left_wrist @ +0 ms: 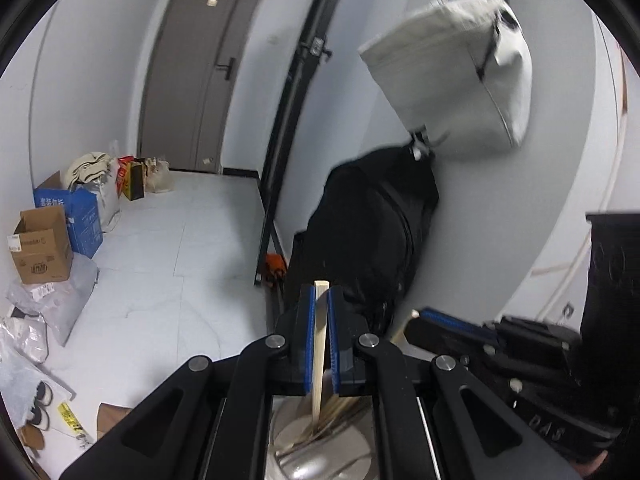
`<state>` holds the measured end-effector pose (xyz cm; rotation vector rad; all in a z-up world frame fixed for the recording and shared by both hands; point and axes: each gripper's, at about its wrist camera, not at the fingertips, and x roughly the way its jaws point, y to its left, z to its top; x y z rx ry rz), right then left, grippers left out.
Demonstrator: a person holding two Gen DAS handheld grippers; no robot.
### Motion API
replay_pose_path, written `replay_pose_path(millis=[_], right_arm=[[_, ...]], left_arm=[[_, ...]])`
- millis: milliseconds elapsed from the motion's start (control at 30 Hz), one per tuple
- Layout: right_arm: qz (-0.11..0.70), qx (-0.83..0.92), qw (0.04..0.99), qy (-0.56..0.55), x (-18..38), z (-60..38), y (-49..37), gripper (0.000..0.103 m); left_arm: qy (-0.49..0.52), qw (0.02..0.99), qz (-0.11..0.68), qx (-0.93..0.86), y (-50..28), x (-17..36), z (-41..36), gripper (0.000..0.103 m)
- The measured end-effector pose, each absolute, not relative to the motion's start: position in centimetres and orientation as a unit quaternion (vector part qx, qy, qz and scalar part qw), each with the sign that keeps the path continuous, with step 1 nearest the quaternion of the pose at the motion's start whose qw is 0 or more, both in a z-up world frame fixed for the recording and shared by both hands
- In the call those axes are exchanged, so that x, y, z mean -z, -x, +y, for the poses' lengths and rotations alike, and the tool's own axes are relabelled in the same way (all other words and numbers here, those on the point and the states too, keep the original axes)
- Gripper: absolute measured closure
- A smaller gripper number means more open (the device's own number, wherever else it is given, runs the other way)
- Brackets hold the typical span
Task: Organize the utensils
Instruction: 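Open both grippers to drop the chopsticks into the holder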
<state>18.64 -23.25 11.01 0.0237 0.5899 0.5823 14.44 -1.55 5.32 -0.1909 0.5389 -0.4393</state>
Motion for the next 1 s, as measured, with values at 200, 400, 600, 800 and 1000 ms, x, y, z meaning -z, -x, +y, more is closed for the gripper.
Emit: replay_pose_path(millis=[200, 400, 600, 800, 1000], right_arm=[[0.298, -0.283, 0.911, -0.028, -10.3, -24.0, -18.4, 0.098], [0.310, -0.291, 0.902, -0.072, -10.2, -25.8, -18.1, 0.085], [0.293, -0.275, 0.911, -0.090, -11.2, -28.0, -16.0, 0.070], [0.294, -0.263, 0.912, -0.109, -11.3, -29.3, -13.8, 0.062], [0.289, -0.252, 0.916, -0.117, -11.8, -29.9, -11.1, 0.052]], left_arm=[[0.088, 0.914, 0.304, 0.254, -14.6, -4.8, -2.0, 0.101], [0.119, 0.875, 0.373, 0.284, -15.9, -4.6, -1.3, 0.097], [0.132, 0.891, 0.346, 0.261, -13.8, -6.7, 0.1, 0.063], [0.112, 0.916, 0.320, 0.214, -10.8, -7.6, 0.7, 0.050], [0.096, 0.930, 0.301, 0.187, -8.0, -7.7, 0.1, 0.040]])
